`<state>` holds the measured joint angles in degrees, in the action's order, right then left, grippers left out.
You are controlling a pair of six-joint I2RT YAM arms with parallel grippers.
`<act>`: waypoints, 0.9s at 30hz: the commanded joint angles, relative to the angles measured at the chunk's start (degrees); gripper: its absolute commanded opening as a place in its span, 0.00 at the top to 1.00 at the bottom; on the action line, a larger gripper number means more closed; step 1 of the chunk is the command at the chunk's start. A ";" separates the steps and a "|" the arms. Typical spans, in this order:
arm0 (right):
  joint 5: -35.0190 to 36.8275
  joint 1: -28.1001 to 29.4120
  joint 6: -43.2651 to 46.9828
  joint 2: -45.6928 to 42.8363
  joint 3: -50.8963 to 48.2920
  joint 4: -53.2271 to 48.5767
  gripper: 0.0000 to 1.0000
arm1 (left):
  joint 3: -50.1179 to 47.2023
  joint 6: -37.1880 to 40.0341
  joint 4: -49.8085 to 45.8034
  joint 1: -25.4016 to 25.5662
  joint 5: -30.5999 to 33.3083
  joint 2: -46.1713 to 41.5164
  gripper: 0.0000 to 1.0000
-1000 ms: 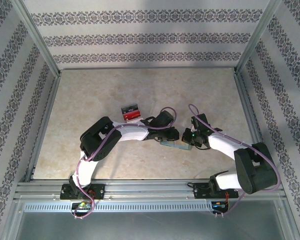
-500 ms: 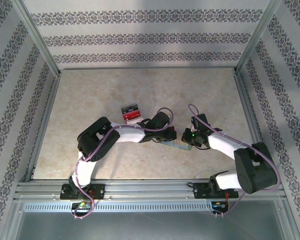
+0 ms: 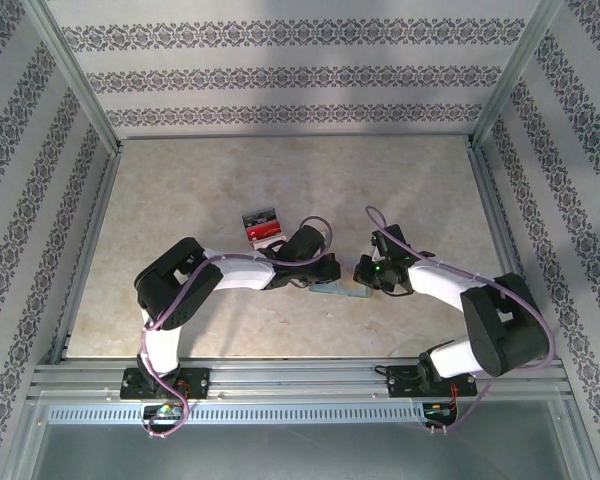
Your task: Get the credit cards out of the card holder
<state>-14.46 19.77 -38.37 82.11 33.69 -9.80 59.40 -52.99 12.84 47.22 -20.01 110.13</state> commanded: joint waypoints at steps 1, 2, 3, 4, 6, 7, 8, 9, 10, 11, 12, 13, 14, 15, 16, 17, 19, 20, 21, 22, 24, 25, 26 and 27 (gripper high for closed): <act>3.90 0.14 0.49 2.04 0.40 -3.38 0.90 | -1.63 1.13 -0.97 -2.12 3.24 -3.30 1.00; 4.17 0.09 0.49 2.10 0.41 -3.54 0.90 | -2.26 1.14 -0.91 -2.43 3.39 -3.58 1.00; 4.38 0.09 0.49 2.15 0.48 -3.81 0.90 | -2.92 1.14 -0.60 -2.63 3.30 -3.93 1.00; 4.67 0.09 0.62 2.13 0.50 -4.08 0.90 | -3.58 1.04 -0.10 -2.98 2.97 -4.34 1.00; 4.98 0.01 0.74 2.21 0.42 -4.50 0.89 | -4.70 1.31 0.79 -3.58 2.35 -4.95 1.00; 5.01 -0.05 0.75 2.34 0.41 -4.35 0.90 | -5.21 1.55 0.87 -3.88 2.09 -5.22 1.00; 4.97 0.01 0.75 2.38 0.33 -4.36 0.90 | -5.57 1.83 1.02 -4.12 1.72 -5.57 1.00; 4.97 0.04 0.70 2.55 0.26 -4.22 0.90 | -5.70 2.13 1.13 -4.31 1.37 -5.69 0.98; 4.89 0.03 0.71 2.70 0.28 -4.09 0.90 | -5.86 2.23 1.28 -4.48 1.14 -5.73 0.96; 4.81 0.05 0.58 2.89 0.32 -4.01 0.90 | -6.01 2.45 1.68 -4.59 0.79 -5.76 0.94; 4.71 0.09 0.58 2.91 0.38 -3.96 0.90 | -6.19 2.37 2.04 -4.64 0.54 -5.71 0.94; 4.70 0.16 0.58 2.93 0.49 -3.98 0.90 | -6.22 2.20 2.58 -4.76 0.16 -5.48 0.94; 4.75 0.26 0.62 2.94 0.65 -3.98 0.90 | -6.31 1.94 3.50 -4.77 -0.35 -5.35 0.94; 4.70 0.27 0.58 2.99 0.75 -3.98 0.90 | -6.40 1.73 4.27 -4.77 -0.72 -5.13 0.94; 4.65 0.27 0.58 3.02 0.85 -3.99 0.90 | -6.47 1.51 4.99 -4.79 -1.14 -4.89 0.94; 4.61 0.35 0.58 3.14 0.93 -3.99 0.90 | -6.46 1.40 5.65 -4.86 -1.61 -4.60 0.92; 4.62 0.42 0.62 3.24 1.12 -4.00 0.90 | -6.32 0.98 6.66 -4.86 -2.20 -3.91 0.90; 4.61 0.45 0.62 3.35 1.19 -4.00 0.90 | -6.33 0.73 7.34 -4.86 -2.75 -3.46 0.90; 4.53 0.45 0.64 3.42 1.24 -4.02 0.90 | -6.36 0.54 7.90 -4.86 -3.06 -3.05 0.90; 4.53 0.53 0.67 3.50 1.29 -4.02 0.90 | -6.30 0.25 8.50 -4.86 -3.39 -2.68 0.90; 4.53 0.62 0.60 3.69 1.38 -3.95 0.90 | -6.33 -0.42 9.42 -4.94 -3.95 -1.97 0.90; 4.53 0.70 0.58 3.84 1.46 -3.92 0.90 | -6.39 -0.61 9.72 -4.95 -3.99 -1.84 0.90; 4.45 0.80 0.58 4.00 1.62 -3.92 0.90 | -6.48 -0.83 10.12 -4.95 -4.13 -1.67 0.90; 4.44 0.84 0.58 4.18 1.71 -3.98 0.90 | -6.69 -0.93 10.34 -5.03 -4.00 -1.68 0.90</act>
<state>-14.02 20.14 -38.37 84.16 35.62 -9.56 53.63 -53.04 19.33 42.98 -23.38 107.37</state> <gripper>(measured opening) 0.101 0.102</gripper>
